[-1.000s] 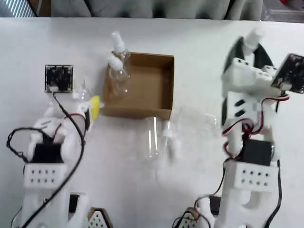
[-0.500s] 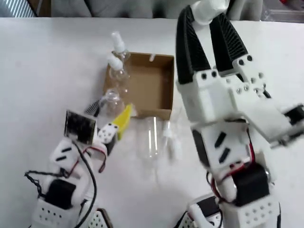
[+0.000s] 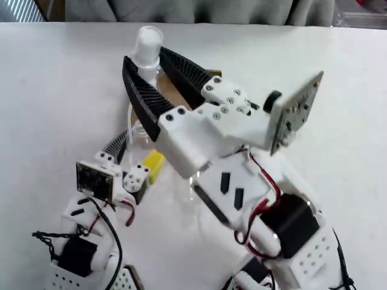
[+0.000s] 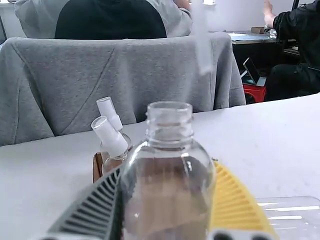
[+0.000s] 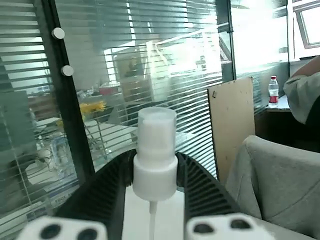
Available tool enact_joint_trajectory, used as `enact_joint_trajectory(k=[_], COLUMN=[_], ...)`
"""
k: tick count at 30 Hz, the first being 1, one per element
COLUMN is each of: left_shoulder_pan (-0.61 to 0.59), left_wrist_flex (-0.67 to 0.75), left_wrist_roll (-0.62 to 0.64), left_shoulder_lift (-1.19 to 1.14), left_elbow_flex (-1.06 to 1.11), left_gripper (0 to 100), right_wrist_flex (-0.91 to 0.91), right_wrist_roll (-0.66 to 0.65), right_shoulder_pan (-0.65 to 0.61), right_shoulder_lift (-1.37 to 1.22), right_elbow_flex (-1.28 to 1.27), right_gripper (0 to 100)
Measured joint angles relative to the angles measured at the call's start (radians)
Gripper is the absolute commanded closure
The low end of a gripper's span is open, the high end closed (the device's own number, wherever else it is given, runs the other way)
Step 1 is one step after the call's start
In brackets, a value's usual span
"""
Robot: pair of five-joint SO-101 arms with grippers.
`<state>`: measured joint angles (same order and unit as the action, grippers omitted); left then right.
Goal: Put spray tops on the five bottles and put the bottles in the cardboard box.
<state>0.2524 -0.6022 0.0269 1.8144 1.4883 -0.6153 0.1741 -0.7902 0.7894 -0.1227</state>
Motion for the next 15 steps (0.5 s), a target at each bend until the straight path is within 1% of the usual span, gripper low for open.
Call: enact_joint_trajectory(k=[4, 10, 15], left_shoulder_pan=[0.0, 0.0, 0.0], left_wrist_flex=[0.0, 0.0, 0.0], left_wrist_roll=[0.0, 0.0, 0.0], left_shoulder_lift=[0.0, 0.0, 0.0], left_elbow_flex=[0.0, 0.0, 0.0], left_gripper=[98, 98, 98], right_wrist_flex=[0.0, 0.044, 0.046], right_wrist_roll=[0.0, 0.0, 0.0], right_shoulder_pan=[-0.003, 0.052, 0.089], right_shoulder_lift=[-0.044, -0.101, -0.104], right_elbow_flex=[0.0, 0.0, 0.0], right_gripper=[98.2, 98.2, 98.2])
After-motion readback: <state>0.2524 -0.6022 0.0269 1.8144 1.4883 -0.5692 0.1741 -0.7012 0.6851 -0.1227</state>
